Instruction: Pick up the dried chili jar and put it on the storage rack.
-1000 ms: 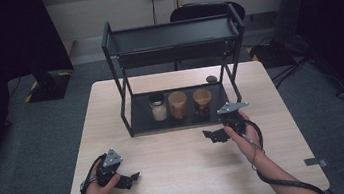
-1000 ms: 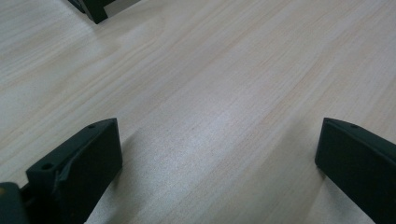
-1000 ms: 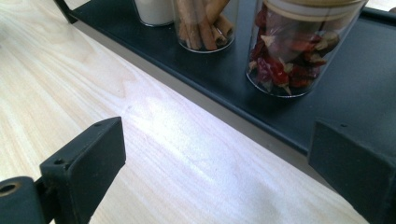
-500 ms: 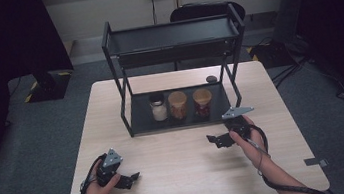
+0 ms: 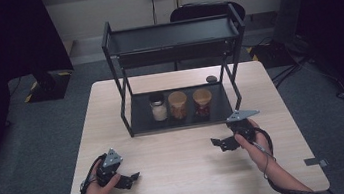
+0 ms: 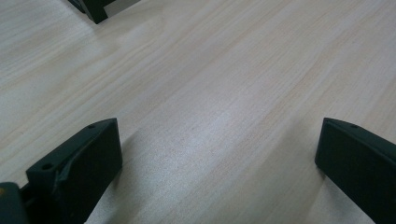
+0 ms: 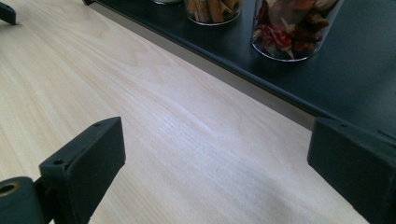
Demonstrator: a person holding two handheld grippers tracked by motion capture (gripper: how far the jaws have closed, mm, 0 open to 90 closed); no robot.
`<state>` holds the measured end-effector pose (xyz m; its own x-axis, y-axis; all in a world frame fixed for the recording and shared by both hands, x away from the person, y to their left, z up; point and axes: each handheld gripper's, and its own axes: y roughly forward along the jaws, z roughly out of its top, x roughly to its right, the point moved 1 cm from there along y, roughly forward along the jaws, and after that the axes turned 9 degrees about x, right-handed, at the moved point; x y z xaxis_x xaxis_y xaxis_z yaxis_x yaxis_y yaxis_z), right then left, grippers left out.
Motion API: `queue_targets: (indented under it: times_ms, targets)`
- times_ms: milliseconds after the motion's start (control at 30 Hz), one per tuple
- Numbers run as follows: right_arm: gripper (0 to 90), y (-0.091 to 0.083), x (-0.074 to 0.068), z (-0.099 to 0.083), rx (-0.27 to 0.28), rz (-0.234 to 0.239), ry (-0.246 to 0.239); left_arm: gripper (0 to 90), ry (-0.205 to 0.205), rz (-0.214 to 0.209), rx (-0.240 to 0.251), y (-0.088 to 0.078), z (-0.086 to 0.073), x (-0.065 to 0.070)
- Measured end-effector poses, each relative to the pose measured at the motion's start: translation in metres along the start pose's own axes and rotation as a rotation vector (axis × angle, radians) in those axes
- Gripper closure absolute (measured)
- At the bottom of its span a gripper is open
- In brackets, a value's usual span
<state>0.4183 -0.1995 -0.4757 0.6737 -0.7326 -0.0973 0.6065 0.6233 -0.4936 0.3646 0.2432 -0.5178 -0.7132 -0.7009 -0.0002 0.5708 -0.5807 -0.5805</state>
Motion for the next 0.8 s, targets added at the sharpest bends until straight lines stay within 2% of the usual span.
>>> queue_targets:
  times_ms: [800]
  targets:
    - [3.0, -0.026, 0.013, -0.013, 0.024, 0.002, 0.030, 0.2, 0.000, 0.000, 0.000, 0.000, 0.000, 0.000]
